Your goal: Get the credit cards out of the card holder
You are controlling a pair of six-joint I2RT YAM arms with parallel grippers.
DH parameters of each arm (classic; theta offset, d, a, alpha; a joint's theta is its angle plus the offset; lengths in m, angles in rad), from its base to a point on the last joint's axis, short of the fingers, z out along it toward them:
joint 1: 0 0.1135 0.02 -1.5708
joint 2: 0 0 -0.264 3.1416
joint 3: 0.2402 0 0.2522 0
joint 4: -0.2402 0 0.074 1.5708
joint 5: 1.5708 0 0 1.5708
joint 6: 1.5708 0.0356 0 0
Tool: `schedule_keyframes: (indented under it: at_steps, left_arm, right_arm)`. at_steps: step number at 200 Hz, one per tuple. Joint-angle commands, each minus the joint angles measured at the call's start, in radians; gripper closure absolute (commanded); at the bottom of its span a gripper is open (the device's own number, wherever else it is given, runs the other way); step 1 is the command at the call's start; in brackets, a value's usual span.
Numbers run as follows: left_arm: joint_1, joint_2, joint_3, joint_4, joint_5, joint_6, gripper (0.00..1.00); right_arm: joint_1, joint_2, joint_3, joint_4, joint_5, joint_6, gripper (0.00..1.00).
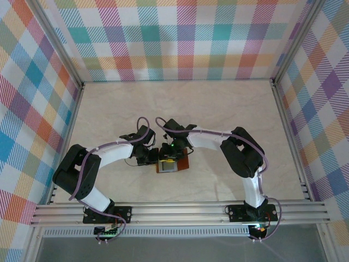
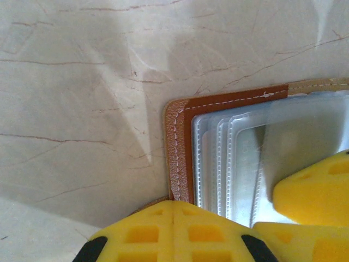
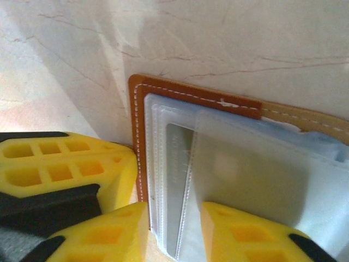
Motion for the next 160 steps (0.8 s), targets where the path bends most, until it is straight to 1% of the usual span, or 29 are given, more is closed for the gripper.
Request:
schedule_keyframes:
  at_steps: [1,36,71,112,160]
  left_arm:
    - [-0.01,0.023,-0.021,-0.061,0.006,0.014,0.97]
    - [-0.01,0.016,-0.023,-0.065,0.009,0.014,0.97]
    - [-0.01,0.005,-0.022,-0.07,0.006,0.01,0.97]
    - [-0.01,-0.013,-0.025,-0.08,-0.005,0.008,0.97]
    - [-0.01,-0.037,-0.026,-0.091,-0.015,0.011,0.96]
  right_arm:
    - [0.009,-0.01,0.025,-0.149,0.114,-0.034,0.61]
    - [0.031,-0.003,0.092,-0.271,0.232,-0.055,0.55]
    - [0.045,0.003,0.134,-0.355,0.308,-0.065,0.5]
    - [0.046,-0.025,0.139,-0.413,0.39,-0.069,0.49]
    - [0.045,-0.059,0.126,-0.485,0.509,-0.089,0.5]
